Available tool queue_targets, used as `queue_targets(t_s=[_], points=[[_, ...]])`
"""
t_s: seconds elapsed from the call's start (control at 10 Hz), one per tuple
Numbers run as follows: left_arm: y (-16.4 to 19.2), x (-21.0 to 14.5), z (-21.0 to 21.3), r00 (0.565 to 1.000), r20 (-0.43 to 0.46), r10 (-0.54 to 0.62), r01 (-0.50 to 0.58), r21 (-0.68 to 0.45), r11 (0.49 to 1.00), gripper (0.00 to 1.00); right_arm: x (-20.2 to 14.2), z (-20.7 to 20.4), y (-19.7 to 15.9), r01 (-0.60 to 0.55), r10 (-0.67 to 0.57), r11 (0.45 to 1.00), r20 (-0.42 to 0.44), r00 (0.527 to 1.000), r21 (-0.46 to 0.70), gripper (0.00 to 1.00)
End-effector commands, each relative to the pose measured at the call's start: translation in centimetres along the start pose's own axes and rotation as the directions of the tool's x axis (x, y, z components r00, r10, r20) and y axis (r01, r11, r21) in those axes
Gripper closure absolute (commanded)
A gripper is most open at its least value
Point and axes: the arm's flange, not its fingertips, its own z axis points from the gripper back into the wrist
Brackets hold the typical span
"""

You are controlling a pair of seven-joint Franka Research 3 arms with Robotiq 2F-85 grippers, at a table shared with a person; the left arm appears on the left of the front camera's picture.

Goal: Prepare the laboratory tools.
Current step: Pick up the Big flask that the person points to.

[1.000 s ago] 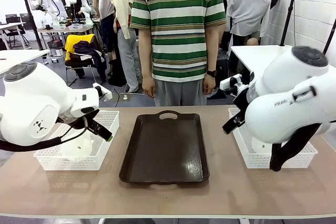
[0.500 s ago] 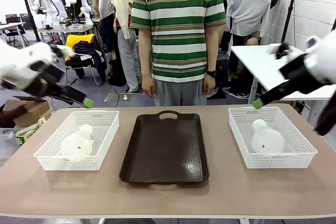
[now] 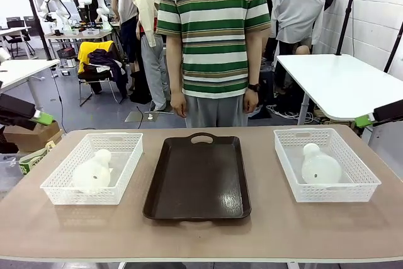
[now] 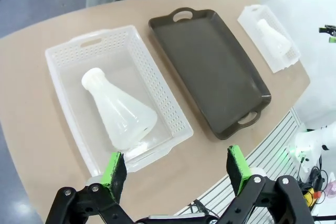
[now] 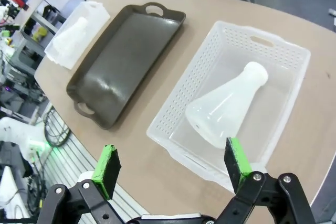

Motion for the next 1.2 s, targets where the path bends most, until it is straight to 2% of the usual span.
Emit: queue_targets(t_s=[0.0,0.4,0.5,0.6,1.1], points=[[0.2,-0.5,1.1,0.999,0.051,-0.005,0.007,-0.042,0.999,0.0,0.3,0.1,-0.7,0.012,-0.013,1.0,0.025,1.0,0.023,0.0],[-0.6,-0.3,0.7,0.998,0.057,-0.011,0.016,-0.091,0.996,0.0,1.0,-0.6,-0.5,0.016,-0.016,1.0,-0.01,1.0,0.022,0.0],[-0.5,0.3,0.5,0.994,0.045,0.096,-0.092,-0.074,0.993,0.0,1.3,-1.2,-0.6,0.046,-0.046,0.999,-0.012,0.999,-0.027,0.0],[-0.6,-0.1,1.1,0.999,0.051,0.002,0.001,-0.059,0.998,0.0,0.6,-0.4,-0.2,0.032,-0.032,0.999,0.001,1.0,0.011,0.0],[-0.6,-0.1,1.1,0.999,0.051,0.002,0.001,-0.059,0.998,0.0,0.6,-0.4,-0.2,0.032,-0.032,0.999,0.001,1.0,0.011,0.0]])
